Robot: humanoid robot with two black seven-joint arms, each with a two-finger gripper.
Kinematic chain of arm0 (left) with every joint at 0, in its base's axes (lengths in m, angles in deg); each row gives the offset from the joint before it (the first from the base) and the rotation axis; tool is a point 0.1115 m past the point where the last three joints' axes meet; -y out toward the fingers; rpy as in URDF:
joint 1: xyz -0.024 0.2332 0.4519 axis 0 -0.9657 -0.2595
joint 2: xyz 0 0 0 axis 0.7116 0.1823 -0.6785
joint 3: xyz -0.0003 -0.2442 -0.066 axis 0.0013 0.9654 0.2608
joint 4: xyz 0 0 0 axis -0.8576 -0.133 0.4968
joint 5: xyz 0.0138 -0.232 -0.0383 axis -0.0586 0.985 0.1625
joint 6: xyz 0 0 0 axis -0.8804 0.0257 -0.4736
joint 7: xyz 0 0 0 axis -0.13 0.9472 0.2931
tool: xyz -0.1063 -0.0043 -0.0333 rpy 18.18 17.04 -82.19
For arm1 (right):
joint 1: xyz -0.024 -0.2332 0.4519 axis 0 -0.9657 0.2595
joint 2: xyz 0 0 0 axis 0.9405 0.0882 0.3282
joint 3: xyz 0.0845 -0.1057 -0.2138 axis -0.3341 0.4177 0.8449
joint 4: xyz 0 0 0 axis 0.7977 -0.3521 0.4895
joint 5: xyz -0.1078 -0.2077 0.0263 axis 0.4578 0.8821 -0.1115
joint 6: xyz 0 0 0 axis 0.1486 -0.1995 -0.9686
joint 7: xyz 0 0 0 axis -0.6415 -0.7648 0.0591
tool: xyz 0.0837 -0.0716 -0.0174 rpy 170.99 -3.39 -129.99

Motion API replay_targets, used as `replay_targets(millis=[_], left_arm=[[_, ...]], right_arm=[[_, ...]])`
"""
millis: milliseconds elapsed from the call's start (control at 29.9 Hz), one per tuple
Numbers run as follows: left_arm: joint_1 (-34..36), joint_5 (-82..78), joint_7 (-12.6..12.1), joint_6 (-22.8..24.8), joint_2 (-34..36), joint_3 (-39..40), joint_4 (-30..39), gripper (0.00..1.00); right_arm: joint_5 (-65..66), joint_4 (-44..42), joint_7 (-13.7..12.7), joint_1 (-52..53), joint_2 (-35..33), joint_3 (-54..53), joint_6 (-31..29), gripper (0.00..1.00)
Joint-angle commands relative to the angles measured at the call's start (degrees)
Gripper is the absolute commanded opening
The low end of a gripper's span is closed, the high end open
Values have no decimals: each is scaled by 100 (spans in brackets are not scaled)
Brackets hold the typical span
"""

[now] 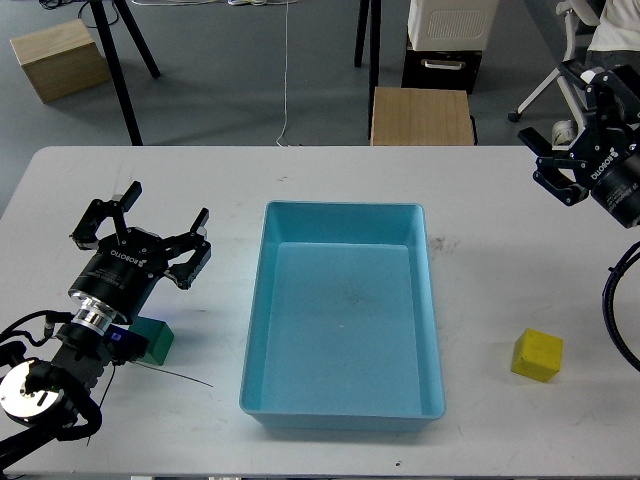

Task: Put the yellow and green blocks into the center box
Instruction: 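Raise the right gripper up and away from the yellow cube, then lower the right gripper onto the yellow cube and close it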

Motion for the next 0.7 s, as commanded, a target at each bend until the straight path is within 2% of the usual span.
replay_targets(millis=[0,67,134,167,234,335,670], left_arm=[[8,0,1,1,-1,26,-17,100],[-1,0,1,1,-1,43,-26,100],[-1,0,1,1,-1,43,-26,100],[-1,0,1,1,-1,43,-34,100],[-1,0,1,1,-1,43,-43,100],[-1,0,1,1,-1,43,-43,100],[8,0,1,1,-10,52,-105,100]], right_arm=[[1656,-137,913,1163,-1268,1470,11,99],[2588,-128,1817,1726,-1664,2157,11,99],[3651,-84,2583,2210,-1833,2728,11,99],[4231,-67,2883,2421,-1920,3010,11,99],[5207,-49,3235,2721,-2096,3459,11,99],[6151,170,3242,3020,-2482,3952,2,99],[6828,1067,3242,3135,-4021,5015,-24,99]])
